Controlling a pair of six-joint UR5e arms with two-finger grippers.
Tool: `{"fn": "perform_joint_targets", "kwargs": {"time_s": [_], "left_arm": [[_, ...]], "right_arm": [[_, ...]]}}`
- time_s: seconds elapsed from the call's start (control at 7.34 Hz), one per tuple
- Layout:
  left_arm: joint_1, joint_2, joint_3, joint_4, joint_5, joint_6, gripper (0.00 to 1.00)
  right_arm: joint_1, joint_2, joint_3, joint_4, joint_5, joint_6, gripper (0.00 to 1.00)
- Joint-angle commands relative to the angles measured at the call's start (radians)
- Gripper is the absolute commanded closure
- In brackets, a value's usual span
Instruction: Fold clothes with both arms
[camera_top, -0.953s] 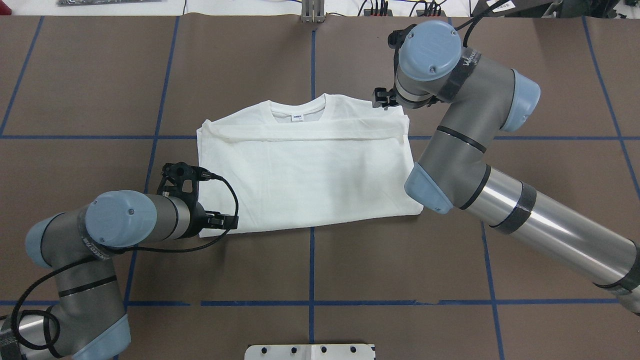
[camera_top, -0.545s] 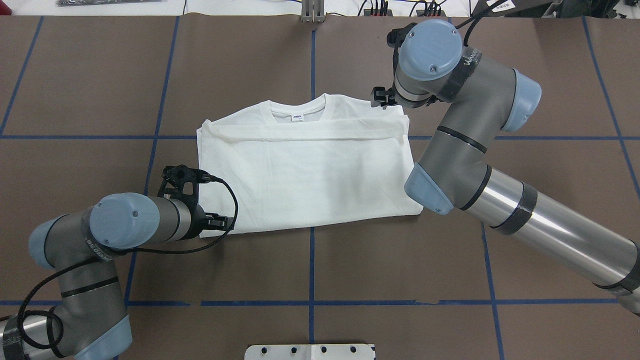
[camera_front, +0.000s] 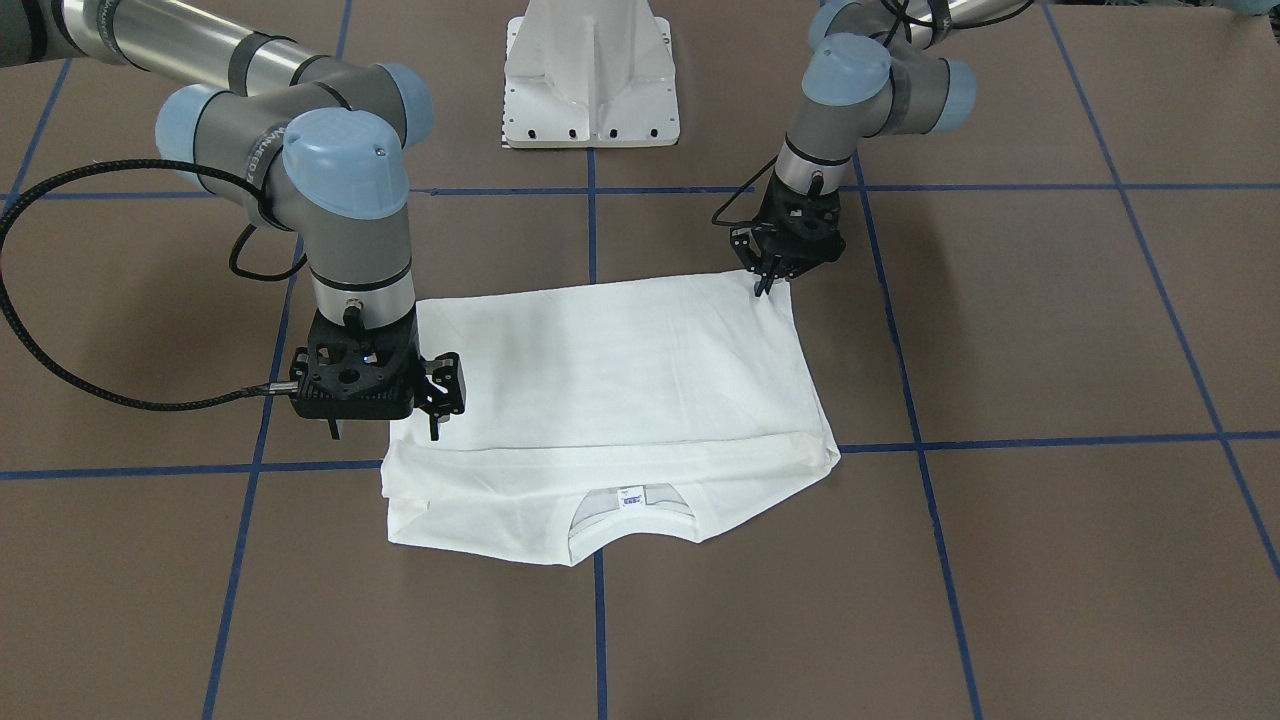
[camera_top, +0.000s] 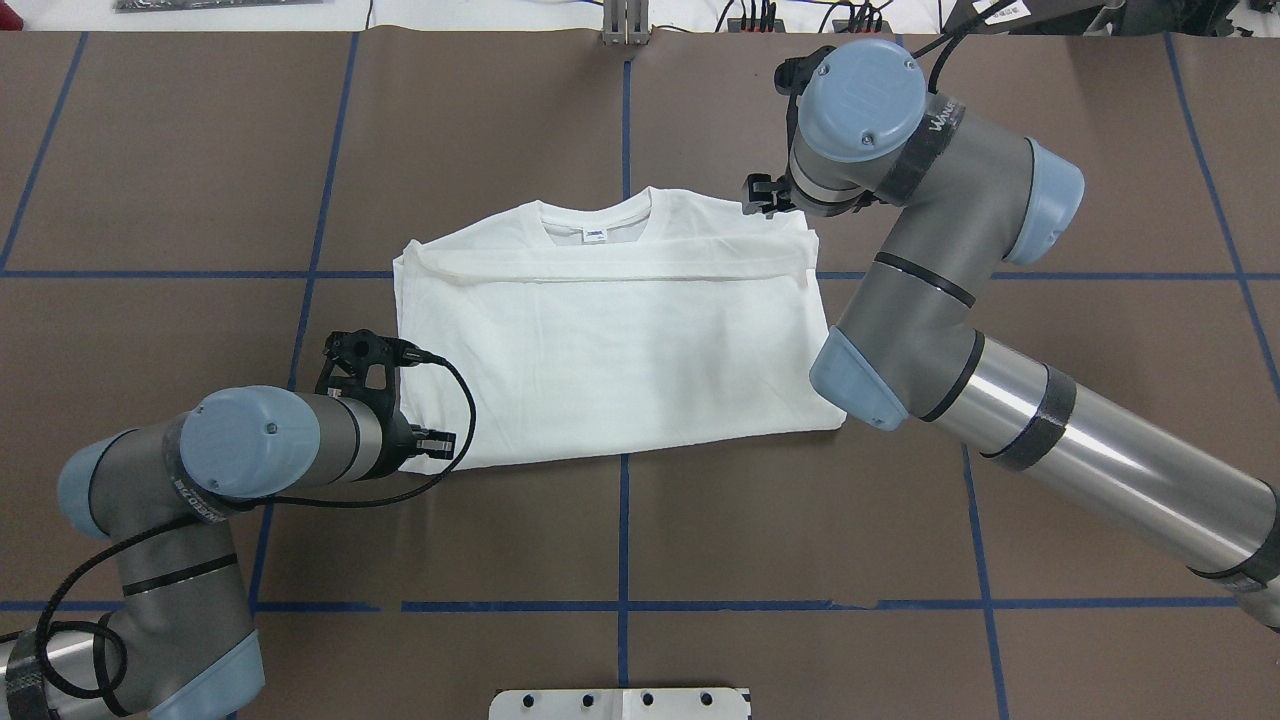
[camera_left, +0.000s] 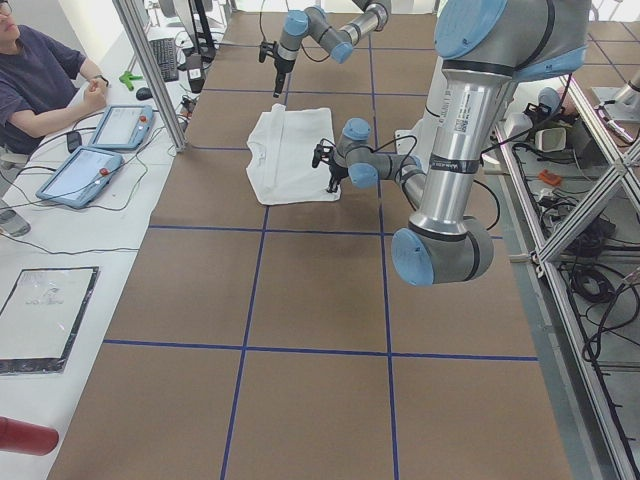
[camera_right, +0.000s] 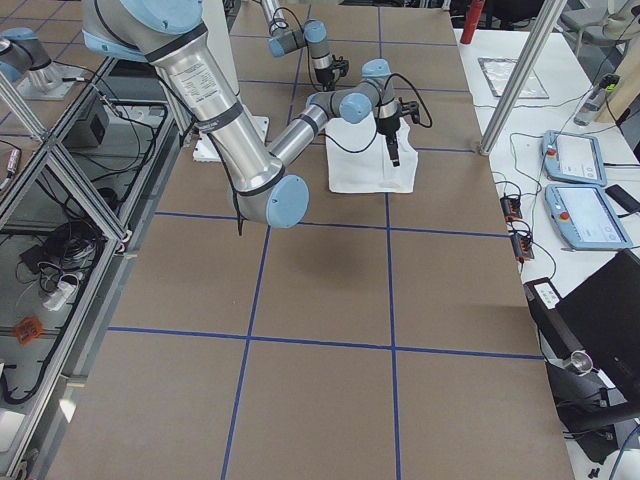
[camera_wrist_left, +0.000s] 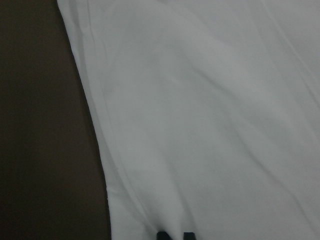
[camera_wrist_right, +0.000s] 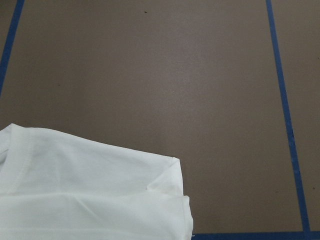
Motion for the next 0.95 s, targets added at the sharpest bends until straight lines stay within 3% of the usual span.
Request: {"fn": "perform_joint_targets", "kwargs": {"time_s": [0.0,0.41,0.54,0.82], "left_arm": [[-0.013,0.025,-0.017,0.009,-0.005,0.019,1.0],[-0.235,0.039,0.037,0.011,-0.004,0.315,1.0],[-0.315,0.013,0.108,0.006,-0.005,0.411,1.0],[-0.439,-0.224,0.398,-0.006,-0.005,0.502,1.0]], "right_arm": [[0.0,0.0,-0.001,0.0,0.0,0.0,0.0],[0.0,0.001,-0.001,0.0,0.0,0.001,0.0],[0.0,0.001,-0.001,0.0,0.0,0.001,0.0],[0.0,0.003,-0.001,0.002,0.002,0.003,0.0]]}}
